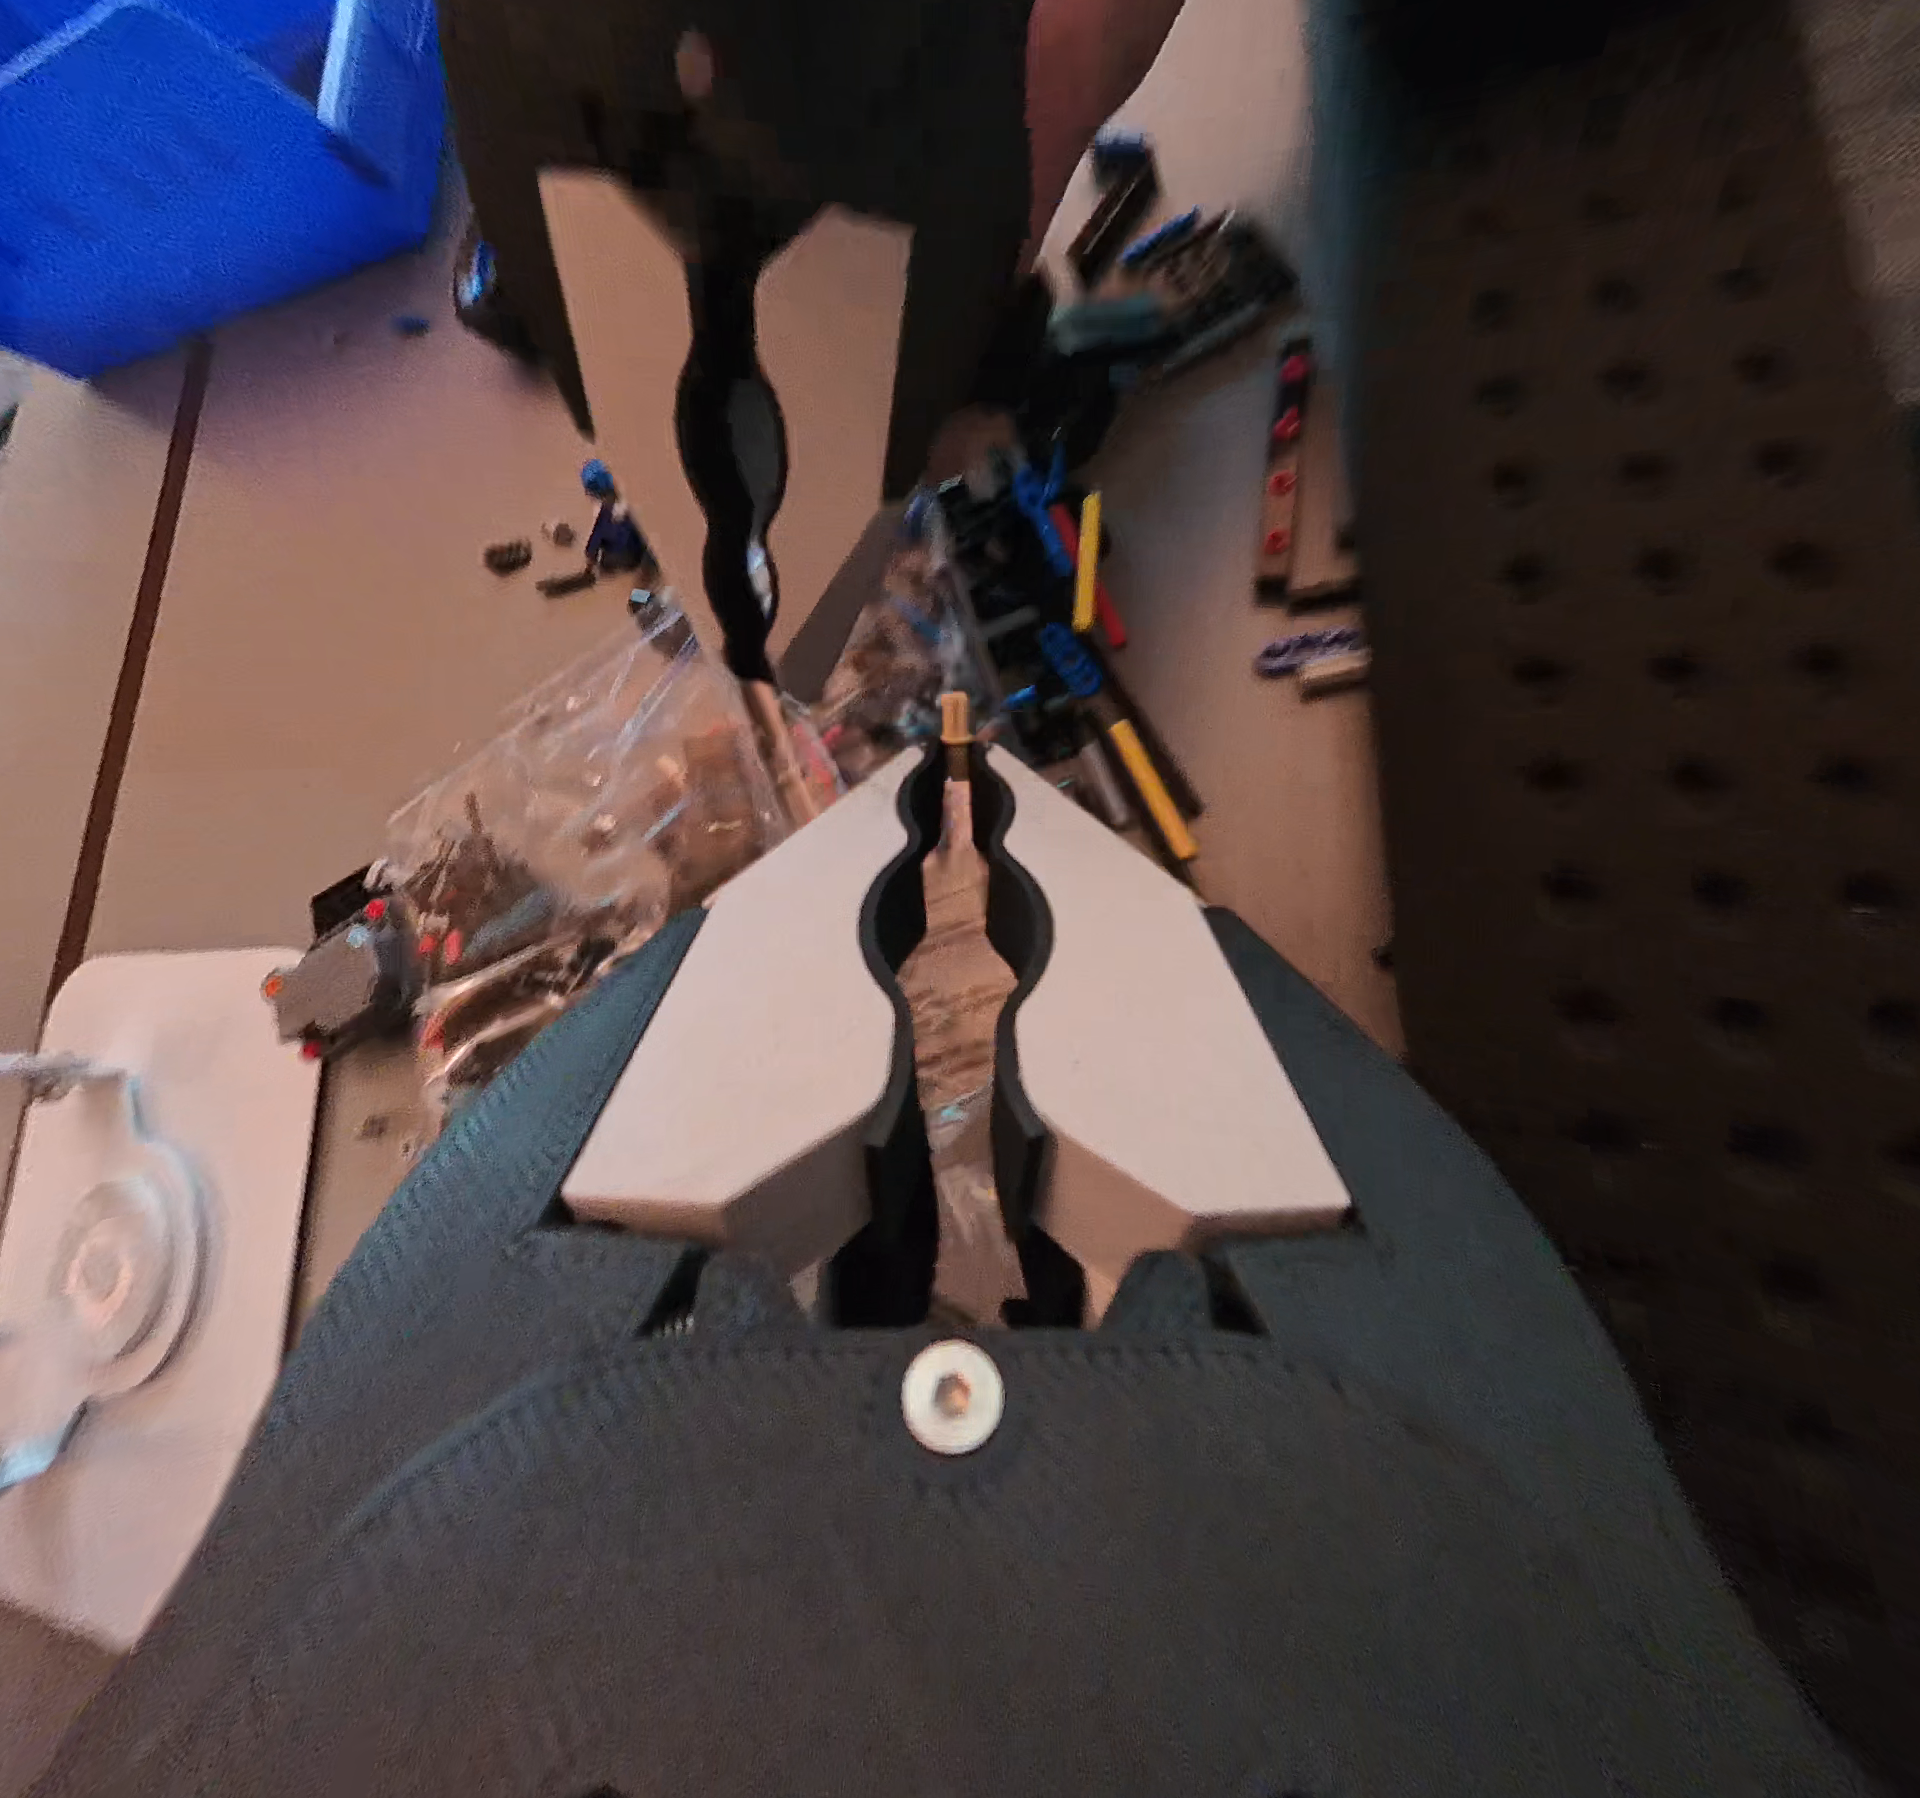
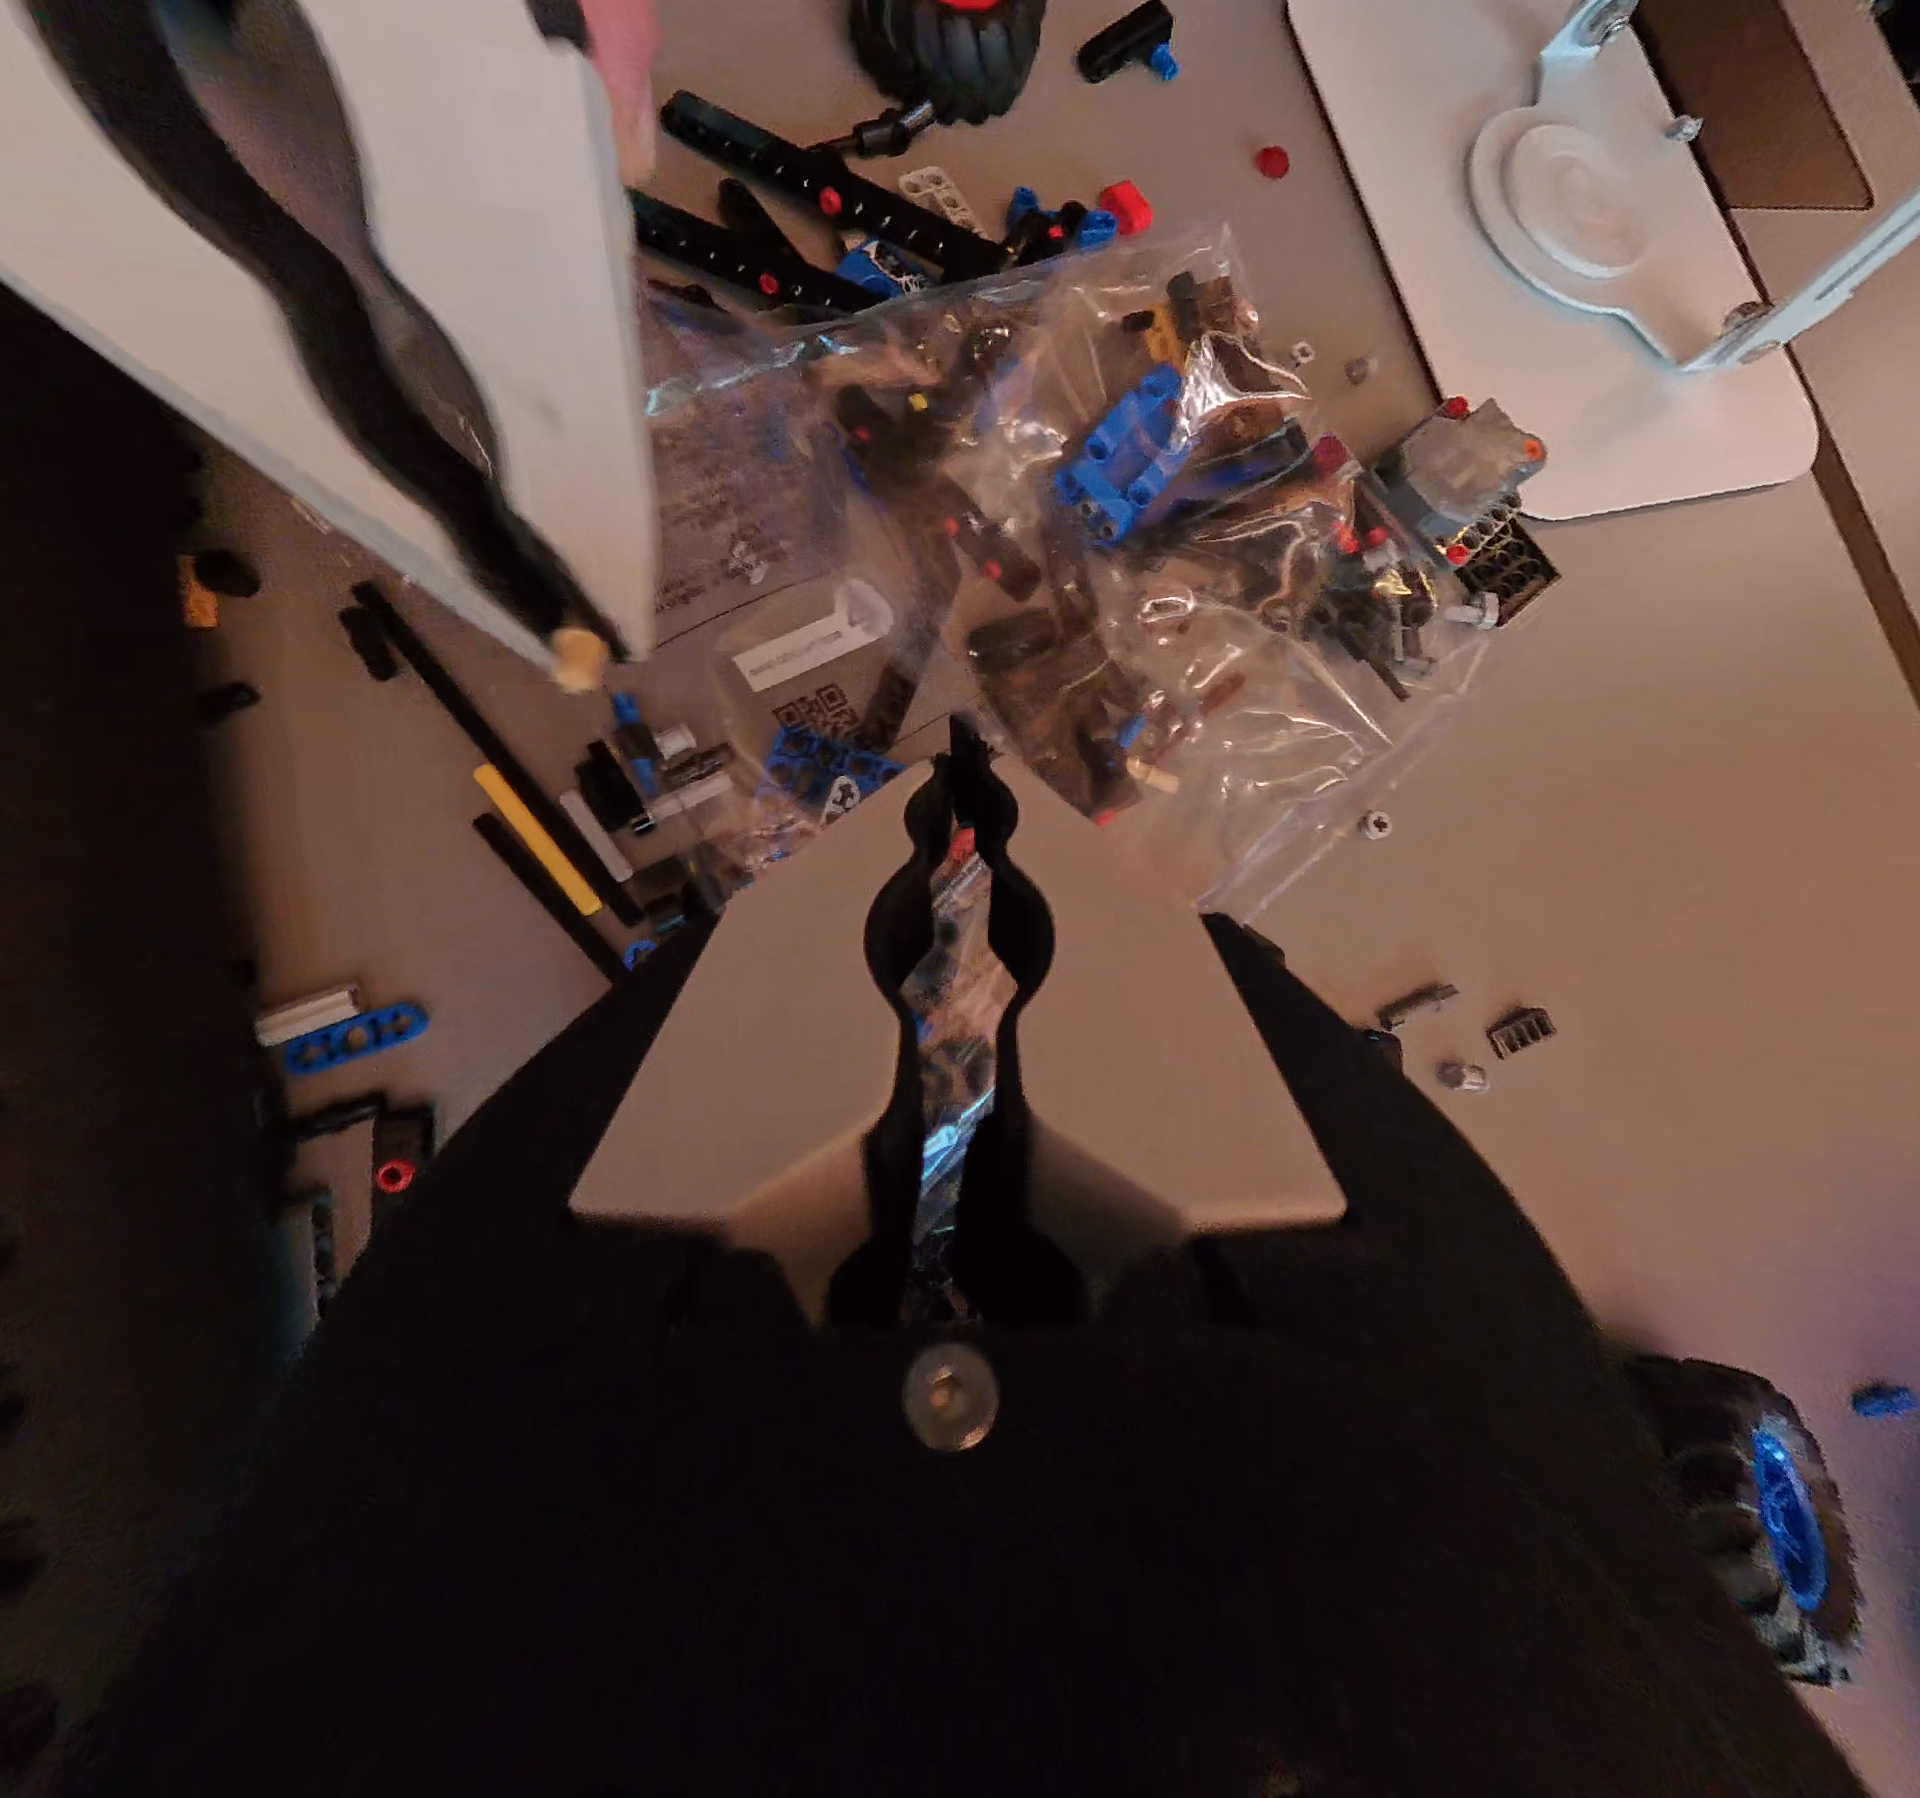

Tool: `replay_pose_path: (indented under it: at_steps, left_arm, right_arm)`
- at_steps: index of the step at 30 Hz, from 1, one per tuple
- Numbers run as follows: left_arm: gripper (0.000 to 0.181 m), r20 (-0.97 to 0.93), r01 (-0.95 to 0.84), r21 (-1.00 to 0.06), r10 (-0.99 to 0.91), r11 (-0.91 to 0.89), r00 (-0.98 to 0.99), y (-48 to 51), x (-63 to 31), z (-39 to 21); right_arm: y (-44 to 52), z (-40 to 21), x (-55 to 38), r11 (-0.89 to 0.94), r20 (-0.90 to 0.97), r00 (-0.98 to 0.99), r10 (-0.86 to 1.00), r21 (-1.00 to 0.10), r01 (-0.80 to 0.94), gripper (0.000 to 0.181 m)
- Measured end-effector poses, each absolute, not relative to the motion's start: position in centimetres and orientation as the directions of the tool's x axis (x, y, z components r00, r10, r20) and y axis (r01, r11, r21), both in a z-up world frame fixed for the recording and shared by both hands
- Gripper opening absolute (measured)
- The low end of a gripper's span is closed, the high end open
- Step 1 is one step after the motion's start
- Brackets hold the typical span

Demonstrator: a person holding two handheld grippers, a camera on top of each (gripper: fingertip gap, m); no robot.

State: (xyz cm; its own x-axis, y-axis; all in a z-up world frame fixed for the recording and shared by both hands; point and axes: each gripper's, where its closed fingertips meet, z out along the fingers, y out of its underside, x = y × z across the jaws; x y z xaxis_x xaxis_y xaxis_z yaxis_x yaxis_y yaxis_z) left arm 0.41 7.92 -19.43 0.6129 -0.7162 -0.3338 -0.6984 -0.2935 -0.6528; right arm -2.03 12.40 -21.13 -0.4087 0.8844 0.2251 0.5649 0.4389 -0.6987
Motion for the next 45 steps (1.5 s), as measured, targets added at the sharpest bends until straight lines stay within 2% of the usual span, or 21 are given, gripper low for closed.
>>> replay_pose_path:
  at_steps: [7, 10, 16, 18, 20, 23, 24, 26, 29, 30, 32, 35, 39, 45]
  left_arm:
    - [0.003, -0.476, -0.763, -0.523, -0.612, -0.38, 0.631, 10.1, -2.6, -21.2]
    - [0.024, -0.513, -0.771, -0.51, -0.585, -0.382, 0.628, 10.4, -3.2, -21.1]
    - [0.063, -0.546, -0.731, -0.547, -0.488, -0.408, 0.681, 11.1, -5.3, -19.8]
    - [0.073, -0.544, -0.722, -0.558, -0.476, -0.409, 0.69, 11.2, -5.7, -19.7]
    - [0.075, -0.537, -0.7, -0.579, -0.45, -0.419, 0.713, 11.2, -6.2, -19.3]
    - [0.083, -0.503, -0.634, -0.59, -0.387, -0.499, 0.773, 11.3, -8.1, -19.6]
    - [0.082, -0.486, -0.614, -0.592, -0.376, -0.522, 0.789, 11.3, -8.6, -19.9]
    - [0.068, -0.448, -0.585, -0.588, -0.378, -0.558, 0.81, 11.1, -9.0, -20.7]
    - [0.012, -0.402, -0.579, -0.606, -0.417, -0.546, 0.815, 11.0, -8.2, -20.8]
    - [0.0, -0.403, -0.572, -0.619, -0.408, -0.537, 0.819, 11.1, -8.2, -20.5]
    - [0.0, -0.404, -0.566, -0.633, -0.398, -0.527, 0.823, 11.3, -8.1, -20.1]
    - [0.0, -0.404, -0.54, -0.682, -0.362, -0.493, 0.84, 11.7, -8.0, -18.9]
    - [0.0, -0.376, -0.5, -0.723, -0.335, -0.477, 0.864, 12.0, -8.2, -18.2]
    - [0.0, -0.351, -0.462, -0.75, -0.307, -0.473, 0.885, 12.2, -8.5, -17.8]
  right_arm:
    - [12.6, -20.1, -2.3, 0.399, 0.211, -0.378, 0.901, -0.745, 0.535, 0.0]
    - [12.6, -20.2, -2.2, 0.395, 0.203, -0.382, 0.901, -0.746, 0.537, 0.001]
    - [11.7, -20.2, -1.6, 0.407, 0.173, -0.438, 0.882, -0.75, 0.522, 0.001]
    - [11.5, -20.4, -1.5, 0.417, 0.175, -0.451, 0.875, -0.744, 0.521, 0.001]
    - [11.2, -20.5, -1.5, 0.428, 0.178, -0.464, 0.868, -0.741, 0.518, 0.001]
    - [10.7, -20.8, -1.6, 0.451, 0.186, -0.483, 0.856, -0.726, 0.52, 0.001]
    - [10.6, -20.9, -1.7, 0.457, 0.189, -0.487, 0.853, -0.722, 0.519, 0.001]
    - [10.3, -21.0, -2.0, 0.468, 0.194, -0.496, 0.846, -0.716, 0.518, 0.001]
    - [10.3, -21.1, -2.5, 0.456, 0.184, -0.486, 0.854, -0.712, 0.533, 0.003]
    - [10.4, -21.0, -2.8, 0.449, 0.184, -0.475, 0.86, -0.716, 0.534, 0.012]
    - [10.7, -20.7, -3.0, 0.434, 0.188, -0.452, 0.872, -0.724, 0.536, 0.028]
    - [11.4, -19.5, -2.6, 0.421, 0.2, -0.43, 0.88, -0.746, 0.515, 0.032]
    - [12.3, -16.4, -1.4, 0.363, 0.181, -0.396, 0.9, -0.814, 0.453, 0.023]
    - [13.7, -15.4, -0.4, 0.361, 0.203, -0.355, 0.913, -0.807, 0.468, 0.022]
